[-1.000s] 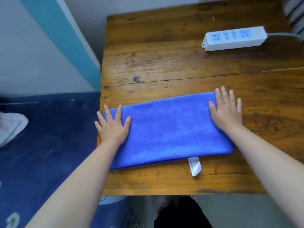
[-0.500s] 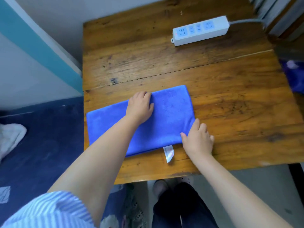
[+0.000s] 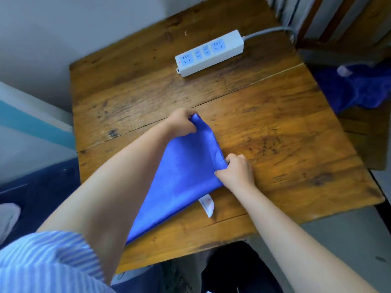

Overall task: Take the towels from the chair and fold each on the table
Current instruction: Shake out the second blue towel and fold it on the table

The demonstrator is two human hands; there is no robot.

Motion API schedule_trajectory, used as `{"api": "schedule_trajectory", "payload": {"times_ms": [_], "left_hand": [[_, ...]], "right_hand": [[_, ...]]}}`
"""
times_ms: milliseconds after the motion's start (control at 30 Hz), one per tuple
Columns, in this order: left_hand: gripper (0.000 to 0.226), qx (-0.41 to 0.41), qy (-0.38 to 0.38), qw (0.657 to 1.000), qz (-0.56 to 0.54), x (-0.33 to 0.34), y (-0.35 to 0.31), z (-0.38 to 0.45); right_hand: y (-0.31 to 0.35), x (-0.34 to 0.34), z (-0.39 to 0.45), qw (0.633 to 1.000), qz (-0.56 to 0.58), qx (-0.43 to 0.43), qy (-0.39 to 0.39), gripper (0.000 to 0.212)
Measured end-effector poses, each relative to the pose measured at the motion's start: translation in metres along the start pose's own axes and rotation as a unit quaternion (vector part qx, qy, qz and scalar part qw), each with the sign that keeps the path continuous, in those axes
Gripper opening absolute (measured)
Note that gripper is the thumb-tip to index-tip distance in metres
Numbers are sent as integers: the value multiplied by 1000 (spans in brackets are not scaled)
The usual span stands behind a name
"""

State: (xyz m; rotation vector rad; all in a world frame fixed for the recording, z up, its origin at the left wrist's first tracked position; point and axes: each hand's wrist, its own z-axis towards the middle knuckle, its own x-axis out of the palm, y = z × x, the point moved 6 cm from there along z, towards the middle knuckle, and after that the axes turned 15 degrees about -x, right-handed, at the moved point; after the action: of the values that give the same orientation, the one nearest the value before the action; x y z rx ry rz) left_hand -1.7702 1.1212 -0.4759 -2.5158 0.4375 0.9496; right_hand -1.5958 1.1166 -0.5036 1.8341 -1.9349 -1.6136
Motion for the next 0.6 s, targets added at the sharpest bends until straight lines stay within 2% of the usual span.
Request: {"api": "schedule_trajectory", "payload": {"times_ms": [67, 200, 300, 400, 467, 533, 600], "left_hand": [[24, 1, -21, 998, -53, -19, -12, 0], [30, 40, -82, 989, -118, -55, -30, -5], [36, 83, -133, 986, -48, -73, -35, -13], [34, 152, -219, 959, 94, -82, -34, -28], [27, 176, -244, 943, 144, -81, -18, -36], [20, 203, -270, 926, 169, -77, 0, -41], [17, 291, -281, 898, 174, -68, 19, -51]], "right_hand": [[0, -29, 18, 999, 25, -31, -27, 36], [21, -91, 45, 986, -23, -143, -80, 14], [47, -122, 46, 964, -87, -221, -118, 17], [71, -124, 38, 944, -161, -276, -84, 23], [80, -112, 28, 931, -216, -285, -65, 23], [88, -104, 13, 901, -278, -321, -92, 16], [92, -86, -8, 862, -297, -395, -114, 19]]}}
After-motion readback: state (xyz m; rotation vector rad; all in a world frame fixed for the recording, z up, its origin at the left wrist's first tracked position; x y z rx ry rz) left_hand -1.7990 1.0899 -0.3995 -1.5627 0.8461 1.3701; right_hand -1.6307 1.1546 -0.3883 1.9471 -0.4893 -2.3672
